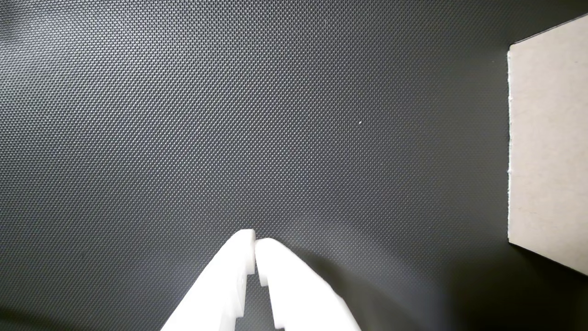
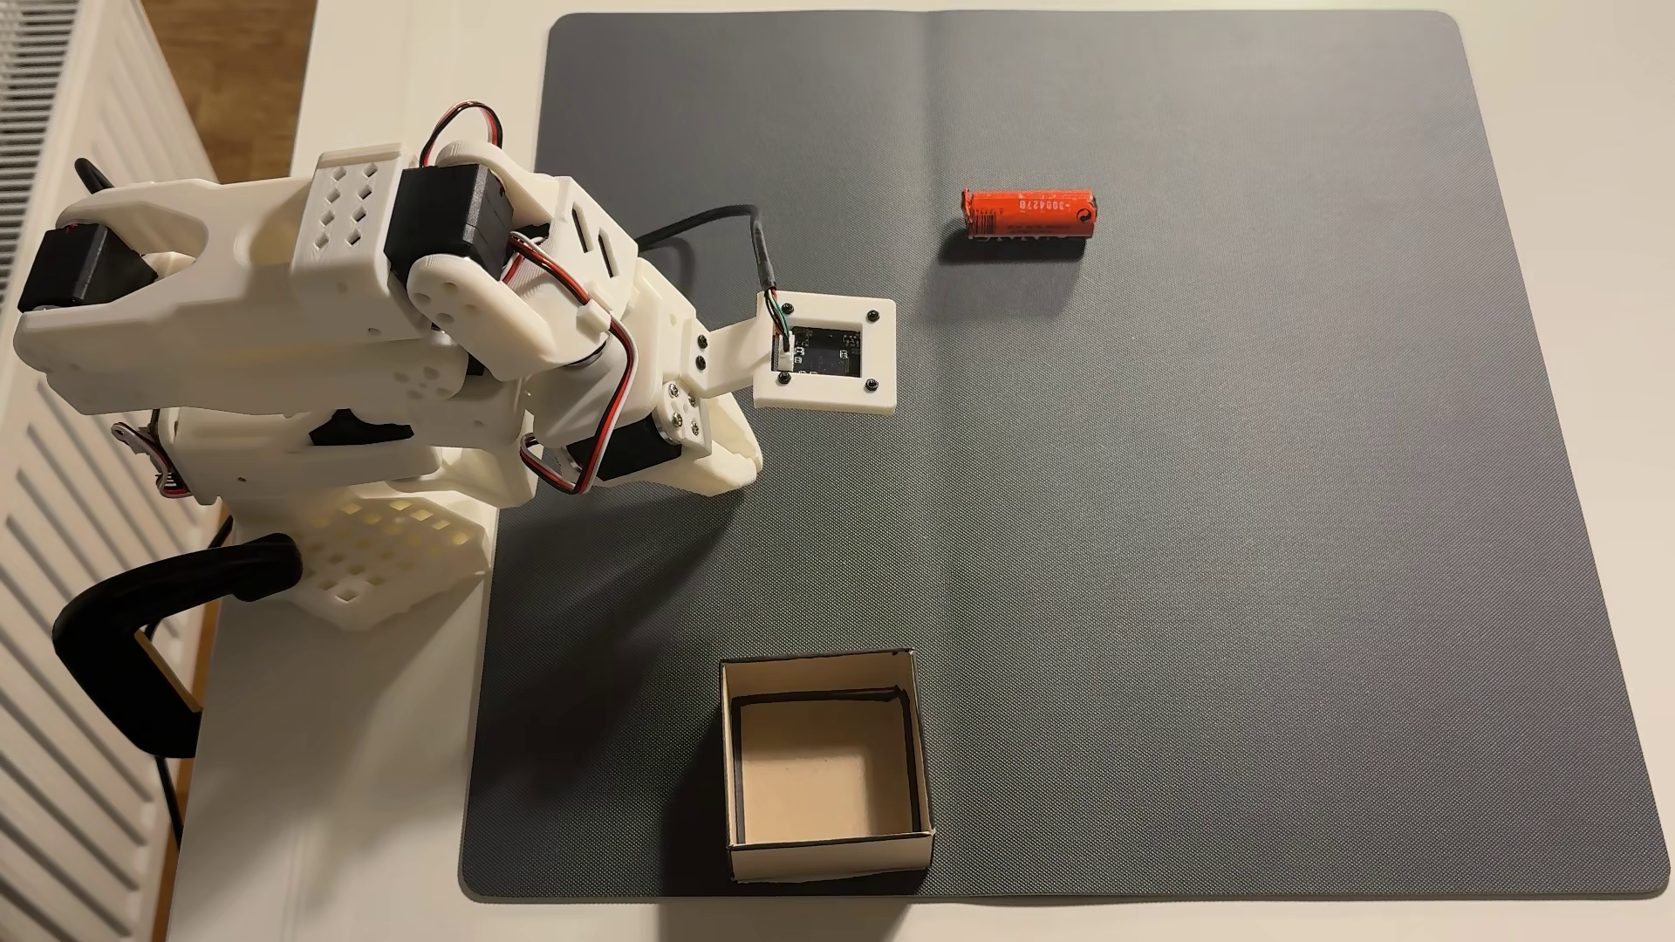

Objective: Pick the red object and place it in the box

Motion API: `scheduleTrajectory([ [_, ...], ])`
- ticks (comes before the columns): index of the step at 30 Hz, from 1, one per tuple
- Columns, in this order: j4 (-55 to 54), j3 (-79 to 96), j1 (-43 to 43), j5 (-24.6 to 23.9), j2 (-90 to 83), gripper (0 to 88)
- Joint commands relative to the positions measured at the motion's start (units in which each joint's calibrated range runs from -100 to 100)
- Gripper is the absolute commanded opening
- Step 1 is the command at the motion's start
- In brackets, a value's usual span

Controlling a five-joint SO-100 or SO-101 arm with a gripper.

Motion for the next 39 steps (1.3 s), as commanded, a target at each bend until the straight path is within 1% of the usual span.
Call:
scheduleTrajectory([
  [1, 0.83, 0.82, -0.3, 0.12, 0.59, 0.7],
  [24, 0.04, 0.73, -0.37, -0.29, 0.51, 0.6],
  [26, -4.24, 0.73, -0.52, 0.07, 0.51, 0.6],
  [29, -13.59, 0.55, -1.78, 0.07, 0.51, 0.6],
  [34, -33.78, 0.28, -9.95, 0.12, 0.42, 0.6],
  [39, -49.17, 0.37, -17.45, 0.12, 0.42, 0.6],
])
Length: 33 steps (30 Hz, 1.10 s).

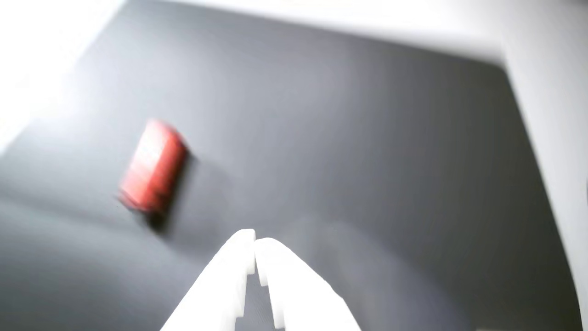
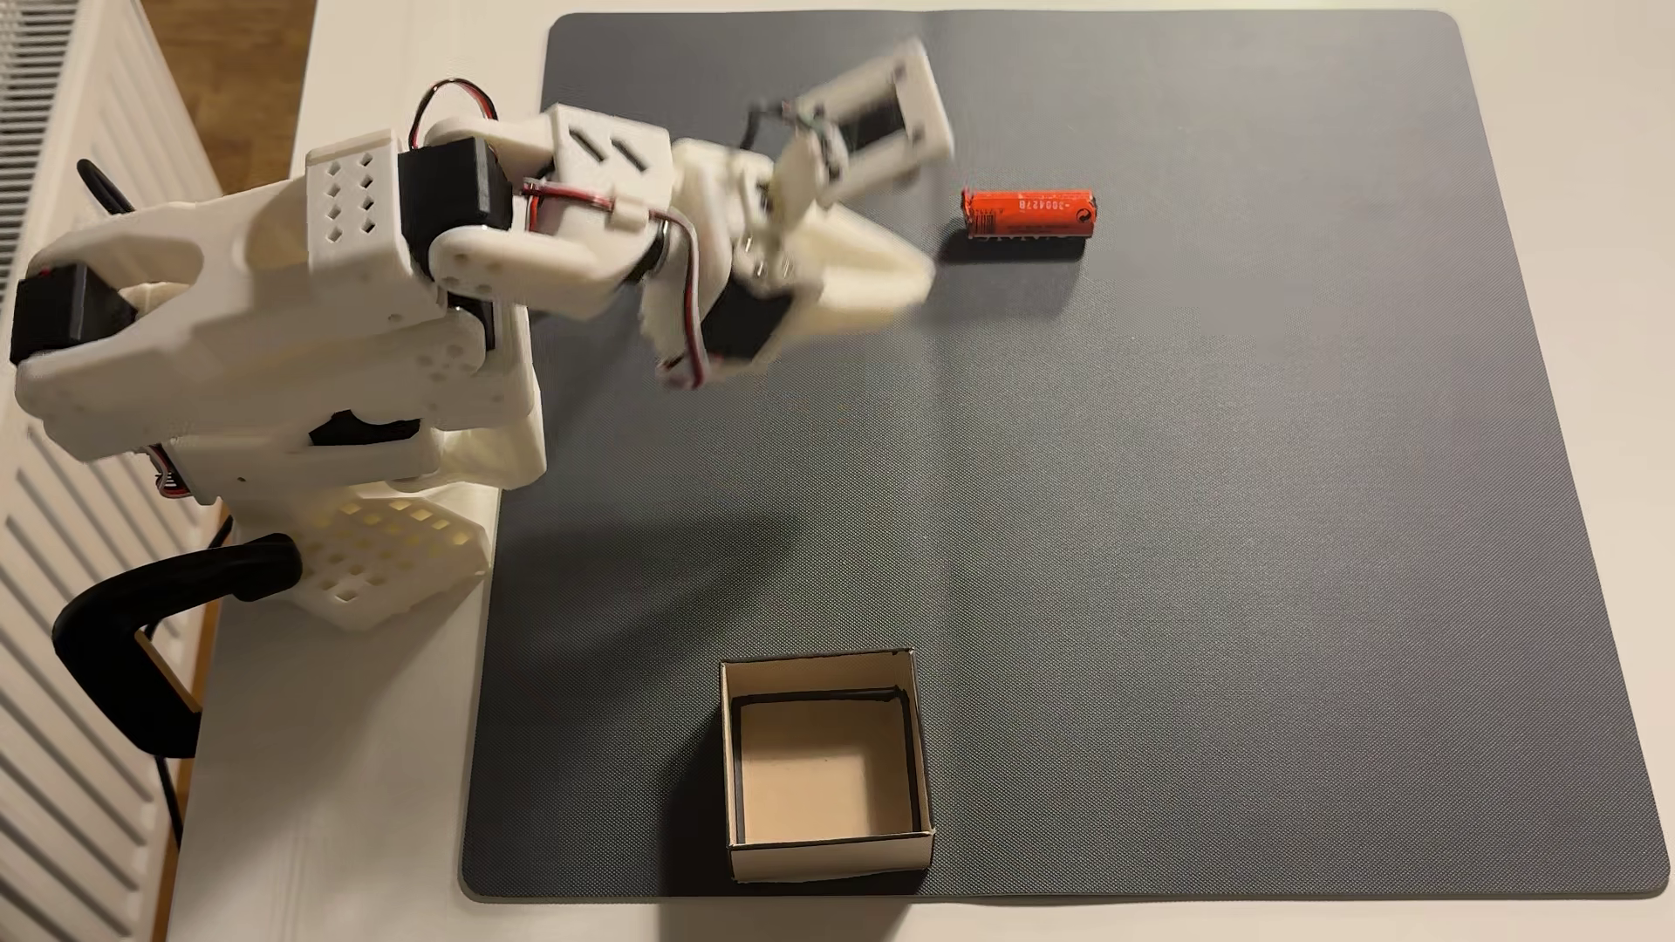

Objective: Pick the red object and place it in the box

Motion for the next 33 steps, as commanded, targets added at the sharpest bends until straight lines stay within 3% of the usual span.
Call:
scheduleTrajectory([
  [1, -9.7, 0.19, -4.45, -0.51, -0.35, 0.6],
  [4, -9.35, -1.36, -6.98, -0.72, -0.18, 0.8],
  [12, 9.71, -11.15, -7.72, -3.07, -0.18, 0.8],
  [21, 11.11, -16.5, -8.31, -7.6, 8.32, 0.9],
  [25, 6.21, -19.59, -8.39, -7.7, 22.52, 1.7],
  [33, -10.66, -25.84, -11.21, -9.84, 48.45, 21.2],
])
